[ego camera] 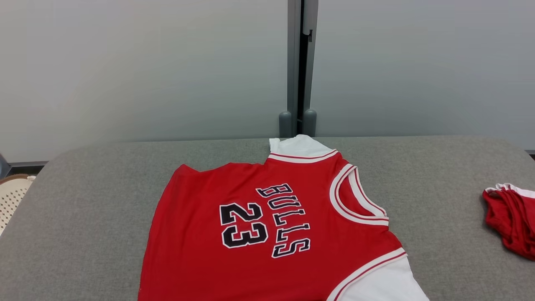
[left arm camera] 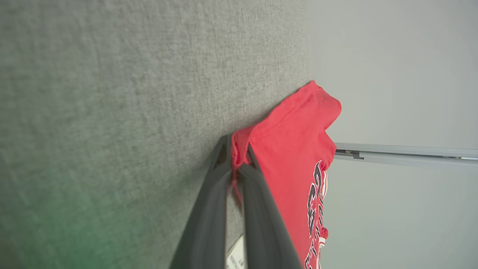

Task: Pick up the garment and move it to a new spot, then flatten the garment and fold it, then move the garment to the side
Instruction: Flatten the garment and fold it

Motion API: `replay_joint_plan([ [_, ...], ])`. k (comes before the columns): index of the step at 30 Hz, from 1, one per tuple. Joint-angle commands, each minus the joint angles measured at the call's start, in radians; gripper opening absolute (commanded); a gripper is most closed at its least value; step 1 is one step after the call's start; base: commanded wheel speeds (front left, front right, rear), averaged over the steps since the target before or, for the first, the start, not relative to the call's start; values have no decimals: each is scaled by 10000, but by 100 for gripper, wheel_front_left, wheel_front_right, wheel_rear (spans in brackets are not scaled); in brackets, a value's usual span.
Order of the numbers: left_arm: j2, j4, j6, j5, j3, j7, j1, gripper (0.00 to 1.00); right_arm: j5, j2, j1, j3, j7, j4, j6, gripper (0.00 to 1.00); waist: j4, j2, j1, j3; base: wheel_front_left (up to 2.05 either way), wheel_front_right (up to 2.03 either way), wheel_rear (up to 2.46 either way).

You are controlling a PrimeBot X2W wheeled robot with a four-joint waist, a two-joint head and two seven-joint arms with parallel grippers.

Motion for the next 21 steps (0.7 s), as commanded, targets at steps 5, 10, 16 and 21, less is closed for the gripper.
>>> replay_joint_plan([
  [5, 48, -1133, 46, -146, -183, 8, -292, 0, 518, -58, -441, -86, -47, -711, -9, 0, 80, -1, 2, 278, 0, 0, 0],
  [10, 49, -2047, 44, -552, -235, 234, -831, 0, 985, -53, -1503, -235, -48, -916, -8, 0, 218, -1, 2, 553, 0, 0, 0],
  [16, 45, -2528, 44, -1084, -254, 469, -1431, 0, 970, -52, -2792, -174, -46, -781, -8, 0, 373, -1, 2, 828, 0, 0, 0],
  [21, 40, -2612, 44, -1471, -277, 637, -1994, 0, 972, -51, -4024, -160, -46, -383, -8, 0, 444, -1, 2, 1095, 0, 0, 0],
])
